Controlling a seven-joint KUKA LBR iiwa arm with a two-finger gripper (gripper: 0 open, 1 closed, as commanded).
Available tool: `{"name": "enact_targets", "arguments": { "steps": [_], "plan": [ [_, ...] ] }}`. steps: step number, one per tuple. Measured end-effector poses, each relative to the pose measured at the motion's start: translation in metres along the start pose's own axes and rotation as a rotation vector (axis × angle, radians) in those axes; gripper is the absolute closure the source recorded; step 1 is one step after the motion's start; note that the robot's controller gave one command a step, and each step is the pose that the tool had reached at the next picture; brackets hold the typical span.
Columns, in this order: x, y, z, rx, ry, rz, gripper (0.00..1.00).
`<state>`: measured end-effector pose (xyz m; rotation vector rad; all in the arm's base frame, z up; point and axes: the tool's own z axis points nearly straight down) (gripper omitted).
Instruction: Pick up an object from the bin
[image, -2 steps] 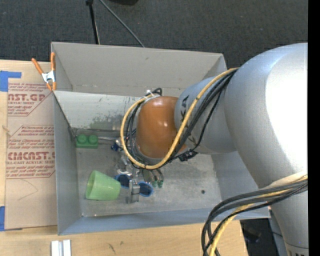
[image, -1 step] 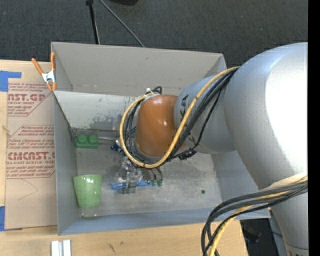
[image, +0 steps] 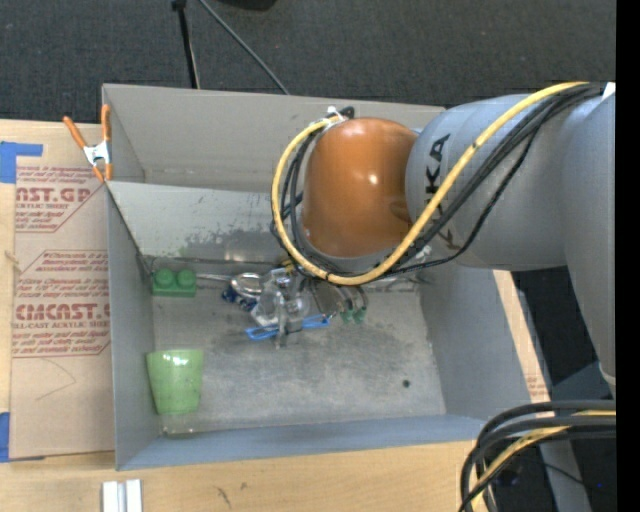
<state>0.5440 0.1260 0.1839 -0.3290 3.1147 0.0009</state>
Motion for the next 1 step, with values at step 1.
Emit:
{"name": "enact_targets", "arguments": {
  "steps": [1],
  "plan": [
    [-0.0023, 0.0111, -0.0818, -0.001, -0.002, -0.028, 1.00]
  ]
}}
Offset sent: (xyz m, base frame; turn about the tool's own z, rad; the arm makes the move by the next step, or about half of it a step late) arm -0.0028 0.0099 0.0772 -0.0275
